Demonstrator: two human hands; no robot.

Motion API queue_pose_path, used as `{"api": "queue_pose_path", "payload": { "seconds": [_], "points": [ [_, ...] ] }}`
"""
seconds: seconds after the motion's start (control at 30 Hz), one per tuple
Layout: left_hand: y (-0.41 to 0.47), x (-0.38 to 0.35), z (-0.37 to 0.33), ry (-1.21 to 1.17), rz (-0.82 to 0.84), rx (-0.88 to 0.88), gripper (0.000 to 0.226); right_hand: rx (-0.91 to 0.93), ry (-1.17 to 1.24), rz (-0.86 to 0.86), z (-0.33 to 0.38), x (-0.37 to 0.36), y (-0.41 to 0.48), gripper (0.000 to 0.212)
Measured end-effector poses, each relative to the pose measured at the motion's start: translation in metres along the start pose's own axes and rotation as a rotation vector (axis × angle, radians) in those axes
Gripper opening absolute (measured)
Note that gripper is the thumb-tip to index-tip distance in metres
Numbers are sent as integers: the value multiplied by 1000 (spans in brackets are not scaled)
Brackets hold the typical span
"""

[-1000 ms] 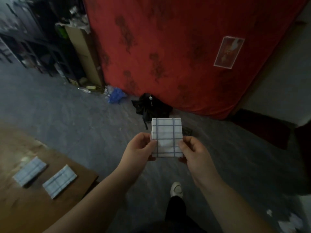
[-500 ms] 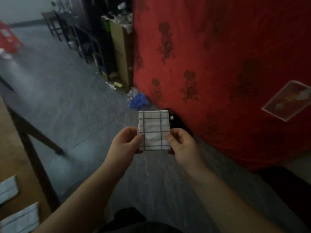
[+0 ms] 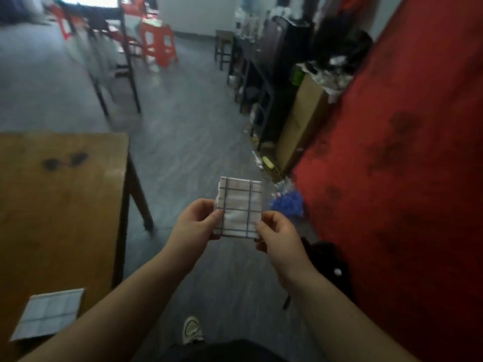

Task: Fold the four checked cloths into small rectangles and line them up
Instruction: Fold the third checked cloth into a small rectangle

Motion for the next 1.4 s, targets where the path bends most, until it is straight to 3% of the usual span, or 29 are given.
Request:
{"api": "queue_pose_path", "payload": {
  "seconds": [0.13, 0.53, 0.73, 1.03, 1.13, 1.27, 1.4],
  "points": [
    [36, 79, -4, -2, -156, 24, 12, -13, -61, 188, 10, -93, 60, 3],
    [42, 261, 50, -85, -720, 223, 13, -133, -237, 843, -18, -350, 136, 6],
    [48, 287, 79, -121, -992, 396, 22, -183, -373, 1142, -39, -442, 163, 5],
    [34, 265, 153, -288, -1372, 706, 27, -146, -718, 1499, -116, -496, 168, 3],
    [22, 257, 174, -189, -1437, 847, 26, -140, -808, 1564, -152, -497, 159, 6],
    [22, 252, 207, -56, -1373, 953, 13, -109, -867, 1609, -187, -501, 148, 19],
    [25, 253, 246, -55, -1308, 964, 9, 46, -960, 1720, -219, -510, 136, 5]
  ]
}}
Point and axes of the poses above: each hand's wrist, its own y-axis towards the middle knuckle, its own x-axis out of the back of the hand, z = x × y, the point moved 10 cm from there along y, towards the middle knuckle, and after that the axes turned 15 degrees about y, right-handed, at the moved point
